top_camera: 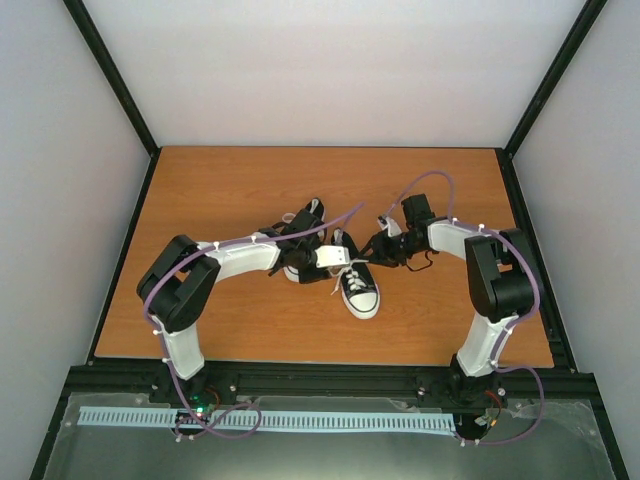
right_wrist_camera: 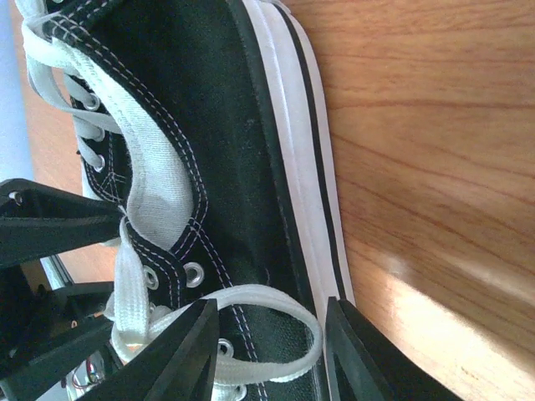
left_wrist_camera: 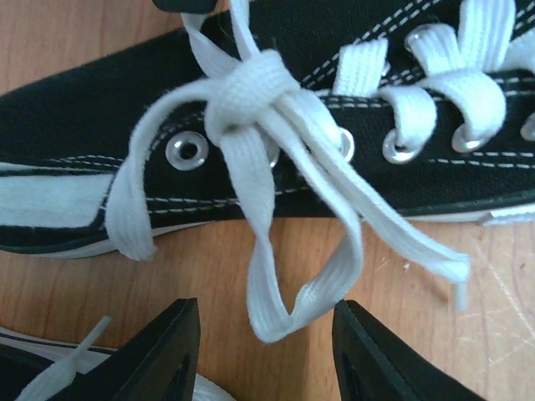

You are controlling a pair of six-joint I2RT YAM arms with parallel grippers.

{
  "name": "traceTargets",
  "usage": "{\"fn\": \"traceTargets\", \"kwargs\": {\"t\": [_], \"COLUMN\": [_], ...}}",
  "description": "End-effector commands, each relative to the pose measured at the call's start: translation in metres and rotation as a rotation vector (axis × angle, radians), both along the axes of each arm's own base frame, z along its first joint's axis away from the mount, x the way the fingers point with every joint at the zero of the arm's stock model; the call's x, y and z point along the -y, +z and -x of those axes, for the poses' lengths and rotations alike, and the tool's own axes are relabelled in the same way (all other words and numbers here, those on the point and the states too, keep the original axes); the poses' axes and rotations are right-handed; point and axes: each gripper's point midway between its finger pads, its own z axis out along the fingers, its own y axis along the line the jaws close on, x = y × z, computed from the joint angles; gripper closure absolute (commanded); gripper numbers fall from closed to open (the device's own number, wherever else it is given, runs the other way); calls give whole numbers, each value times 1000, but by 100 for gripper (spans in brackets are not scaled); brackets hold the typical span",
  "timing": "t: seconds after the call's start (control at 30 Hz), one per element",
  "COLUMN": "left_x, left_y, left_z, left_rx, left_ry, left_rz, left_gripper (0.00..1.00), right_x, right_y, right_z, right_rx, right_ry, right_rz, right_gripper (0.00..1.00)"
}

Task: Tie the shoes
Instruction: Tie the shoelace on the shoe.

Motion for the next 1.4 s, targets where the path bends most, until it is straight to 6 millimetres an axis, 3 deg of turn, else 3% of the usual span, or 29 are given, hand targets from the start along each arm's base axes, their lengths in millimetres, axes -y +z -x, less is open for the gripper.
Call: {"fn": "traceTargets", "kwargs": {"t": [0.0, 0.07, 0.17, 0.2, 0.3, 0.33, 0.53, 1.03, 1.1, 1.3, 1.37], "left_x": [17, 18, 19, 20, 21, 18, -7, -14, -13, 14, 16], "left_y": [9, 7, 8, 10, 13, 12, 9, 4, 13, 67, 65], "left_z": [-13, -13, -18, -21, -27, -29, -47, -79, -85, -91, -95], "left_rx": [35, 41, 65, 78, 97, 102, 171, 260, 283, 285, 297], "left_ry": [21, 23, 28, 33, 48, 53, 86, 130, 137, 68, 65], "left_rz": [66, 70, 77, 80, 77, 65, -22, -43, -44, 57, 56], "left_gripper": [53, 52, 57, 64, 98, 99, 99, 99, 99, 99, 99], "right_x": [-4, -4, -4, -3, -2, -2, 7, 15, 17, 12, 7], "right_y": [5, 3, 4, 3, 4, 4, 0, -17, -20, -10, -7], "right_z": [-7, -8, -8, -7, 1, 4, 25, 55, 60, 60, 62], "right_rx": [30, 30, 28, 24, 15, 11, -9, -67, -76, -66, -59], "right_ry": [12, 10, 12, 13, 26, 31, 40, 43, 44, 64, 85], "right_rz": [-15, -9, -10, -9, -6, -5, 28, 47, 59, 37, 37], "right_gripper": [64, 68, 84, 89, 97, 97, 97, 97, 97, 97, 97]}}
